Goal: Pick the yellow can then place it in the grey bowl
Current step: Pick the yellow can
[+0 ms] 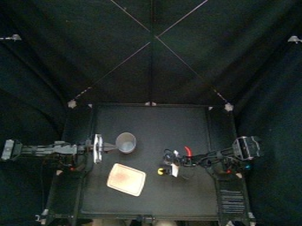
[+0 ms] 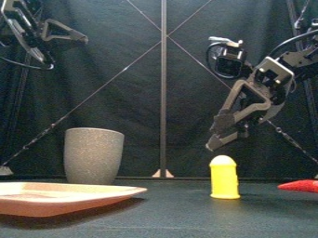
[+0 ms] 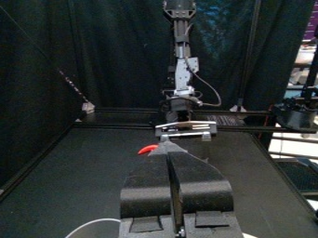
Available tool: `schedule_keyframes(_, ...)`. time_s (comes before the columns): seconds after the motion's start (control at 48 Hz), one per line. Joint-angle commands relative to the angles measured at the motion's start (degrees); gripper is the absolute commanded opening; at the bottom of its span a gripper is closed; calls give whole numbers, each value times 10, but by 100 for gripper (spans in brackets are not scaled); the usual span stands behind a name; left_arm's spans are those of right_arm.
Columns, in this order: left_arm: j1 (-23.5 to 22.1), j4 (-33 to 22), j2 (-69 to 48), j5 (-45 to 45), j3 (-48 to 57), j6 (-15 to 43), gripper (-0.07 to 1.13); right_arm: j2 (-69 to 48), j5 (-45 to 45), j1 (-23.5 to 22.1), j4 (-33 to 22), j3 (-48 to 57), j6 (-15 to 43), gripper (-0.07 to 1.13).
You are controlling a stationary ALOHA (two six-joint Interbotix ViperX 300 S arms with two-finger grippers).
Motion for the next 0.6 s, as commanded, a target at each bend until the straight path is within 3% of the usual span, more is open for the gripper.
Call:
schedule_keyframes(0.021, 5, 0, 3, -6, -13, 0, -3, 23, -8, 10, -11, -23, 2, 104)
schedule_keyframes(0.604, 18, -1, 3, -6, -7, -1, -3, 78, -3, 25, -2, -36, 4, 103)
